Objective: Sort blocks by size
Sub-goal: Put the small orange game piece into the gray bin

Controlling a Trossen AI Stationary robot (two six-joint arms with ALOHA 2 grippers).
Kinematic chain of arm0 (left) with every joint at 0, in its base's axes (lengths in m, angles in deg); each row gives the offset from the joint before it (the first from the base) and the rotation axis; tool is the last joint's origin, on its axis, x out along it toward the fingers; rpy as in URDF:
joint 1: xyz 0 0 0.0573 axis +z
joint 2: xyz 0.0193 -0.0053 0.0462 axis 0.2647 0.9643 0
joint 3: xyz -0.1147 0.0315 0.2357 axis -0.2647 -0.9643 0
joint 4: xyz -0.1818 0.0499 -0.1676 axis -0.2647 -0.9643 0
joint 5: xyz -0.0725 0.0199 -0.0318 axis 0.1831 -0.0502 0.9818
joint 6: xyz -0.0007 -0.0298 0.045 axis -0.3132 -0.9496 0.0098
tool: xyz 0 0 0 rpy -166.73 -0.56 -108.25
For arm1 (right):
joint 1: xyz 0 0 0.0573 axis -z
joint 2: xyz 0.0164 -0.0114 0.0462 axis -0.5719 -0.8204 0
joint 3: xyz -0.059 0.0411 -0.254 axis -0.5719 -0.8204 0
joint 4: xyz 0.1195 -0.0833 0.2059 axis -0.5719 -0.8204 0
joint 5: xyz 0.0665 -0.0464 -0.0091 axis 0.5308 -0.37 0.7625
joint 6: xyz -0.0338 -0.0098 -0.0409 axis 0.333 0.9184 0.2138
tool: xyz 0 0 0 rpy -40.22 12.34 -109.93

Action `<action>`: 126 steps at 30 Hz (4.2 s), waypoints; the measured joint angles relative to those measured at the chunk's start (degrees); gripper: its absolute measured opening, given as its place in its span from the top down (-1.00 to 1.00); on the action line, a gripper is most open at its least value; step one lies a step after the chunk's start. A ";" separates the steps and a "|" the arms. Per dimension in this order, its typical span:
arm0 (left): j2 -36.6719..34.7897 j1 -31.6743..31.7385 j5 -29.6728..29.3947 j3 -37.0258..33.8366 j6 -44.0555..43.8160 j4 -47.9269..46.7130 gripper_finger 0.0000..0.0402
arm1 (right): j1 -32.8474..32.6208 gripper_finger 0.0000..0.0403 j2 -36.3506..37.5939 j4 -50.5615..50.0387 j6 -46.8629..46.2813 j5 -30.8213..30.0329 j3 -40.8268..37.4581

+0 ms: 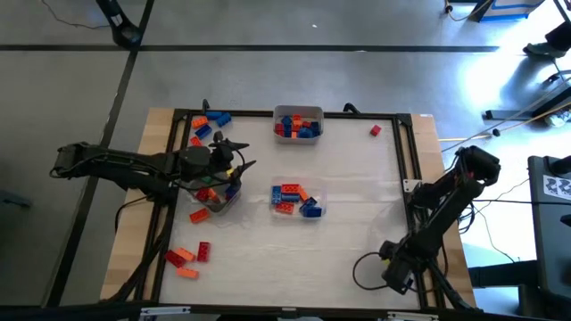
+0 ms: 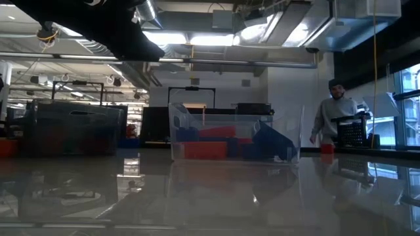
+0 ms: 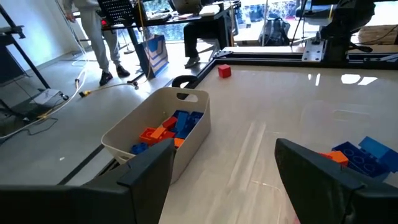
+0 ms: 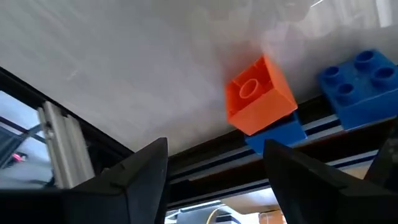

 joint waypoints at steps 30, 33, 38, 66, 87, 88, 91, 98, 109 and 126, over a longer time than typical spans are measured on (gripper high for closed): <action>0.04 0.00 -0.02 0.00 2.46 -0.41 -0.32 | -1.28 -0.30 -4.09 -4.05 3.91 -8.97 0.13; 0.04 0.00 -0.02 0.00 2.46 -0.39 -0.32 | 0.69 -0.30 -4.11 -4.19 5.35 -9.06 0.13; 0.04 0.00 -0.02 0.00 2.50 -0.38 -0.32 | 4.13 -0.30 -4.08 -4.44 7.69 -9.47 0.13; 0.02 0.00 -0.04 0.00 2.86 -0.39 -0.32 | 12.27 -0.30 2.81 -5.62 19.17 -20.02 -0.13; -0.02 0.00 -0.04 0.02 2.86 -1.36 -0.32 | 11.87 0.35 -1.49 -2.44 18.24 -20.08 -2.07; -0.02 0.00 -0.04 0.02 2.83 -1.35 -0.32 | 11.90 0.42 -1.49 -2.30 18.24 -20.21 -2.17; -0.02 0.00 -0.04 0.02 2.86 -1.37 -0.32 | 11.92 0.57 -1.40 -2.30 18.27 -20.23 -2.32; -0.02 0.00 -0.03 0.02 2.86 -1.51 -0.32 | 11.93 0.55 -1.34 -2.16 18.28 -20.75 -1.65; -0.02 0.00 -0.02 0.02 2.36 -1.14 -0.32 | 21.44 0.57 -1.34 -2.60 33.24 -27.16 5.70; -0.75 0.00 -0.03 0.02 1.01 -1.31 -0.32 | 42.16 0.56 -1.34 -6.72 68.89 -37.63 19.07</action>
